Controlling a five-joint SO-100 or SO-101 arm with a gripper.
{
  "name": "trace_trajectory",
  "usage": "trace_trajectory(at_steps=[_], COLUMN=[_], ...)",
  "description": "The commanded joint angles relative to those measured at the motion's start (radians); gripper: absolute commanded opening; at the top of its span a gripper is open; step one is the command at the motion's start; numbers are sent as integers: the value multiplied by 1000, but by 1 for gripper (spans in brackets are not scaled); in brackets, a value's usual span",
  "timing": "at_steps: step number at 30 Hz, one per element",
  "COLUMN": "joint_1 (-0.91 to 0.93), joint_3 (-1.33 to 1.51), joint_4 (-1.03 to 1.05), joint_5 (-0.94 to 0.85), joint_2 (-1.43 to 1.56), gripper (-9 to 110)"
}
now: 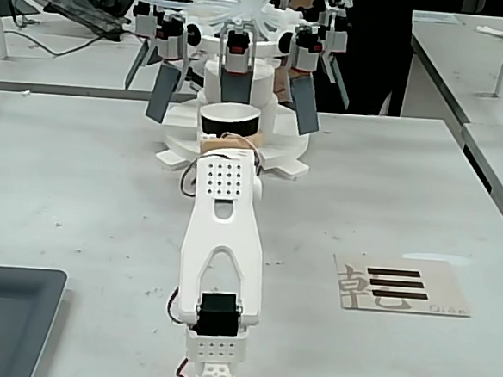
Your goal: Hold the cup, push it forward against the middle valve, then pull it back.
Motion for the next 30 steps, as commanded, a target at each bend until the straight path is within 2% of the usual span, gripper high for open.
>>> trace_trajectory(at_steps=[1, 11, 30], joint_1=[-3, -2, -2], joint_3=[227, 644, 655], joint_4=[-75, -149, -164], joint_5=[2, -6, -9], joint_2=[250, 580, 584], gripper=[3, 4, 4])
